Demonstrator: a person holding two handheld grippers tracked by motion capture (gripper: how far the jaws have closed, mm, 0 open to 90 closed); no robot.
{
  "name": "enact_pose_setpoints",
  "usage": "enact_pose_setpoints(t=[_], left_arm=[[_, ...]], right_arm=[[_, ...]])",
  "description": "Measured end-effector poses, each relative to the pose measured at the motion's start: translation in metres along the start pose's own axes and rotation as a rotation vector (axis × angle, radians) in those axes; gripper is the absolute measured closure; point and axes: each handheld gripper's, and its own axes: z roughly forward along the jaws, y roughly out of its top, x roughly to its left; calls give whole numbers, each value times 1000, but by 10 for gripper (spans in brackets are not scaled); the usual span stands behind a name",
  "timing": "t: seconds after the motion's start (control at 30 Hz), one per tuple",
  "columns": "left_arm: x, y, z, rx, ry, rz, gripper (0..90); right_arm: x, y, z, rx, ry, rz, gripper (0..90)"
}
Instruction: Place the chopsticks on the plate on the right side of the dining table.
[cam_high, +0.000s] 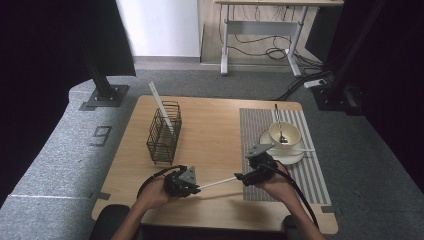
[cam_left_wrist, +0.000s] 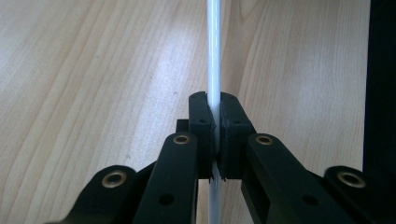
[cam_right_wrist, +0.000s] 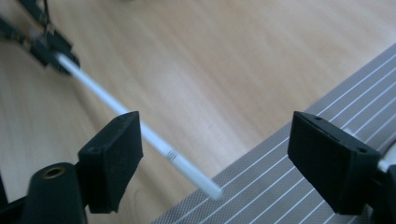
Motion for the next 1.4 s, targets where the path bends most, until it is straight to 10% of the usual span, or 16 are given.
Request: enact_pose_setpoints(t=[0.2,0.83,1.4], left_arm=[[-3,2,1,29,-6,20,860],[-9,7,6,52,-9,66,857],[7,-6,1,-128,120,-39,562]], right_arm=[[15,-8,12,100,37,-88,161],[41,-12,34,243,42,-256,673],[45,-14,18,198,180,-307,827]])
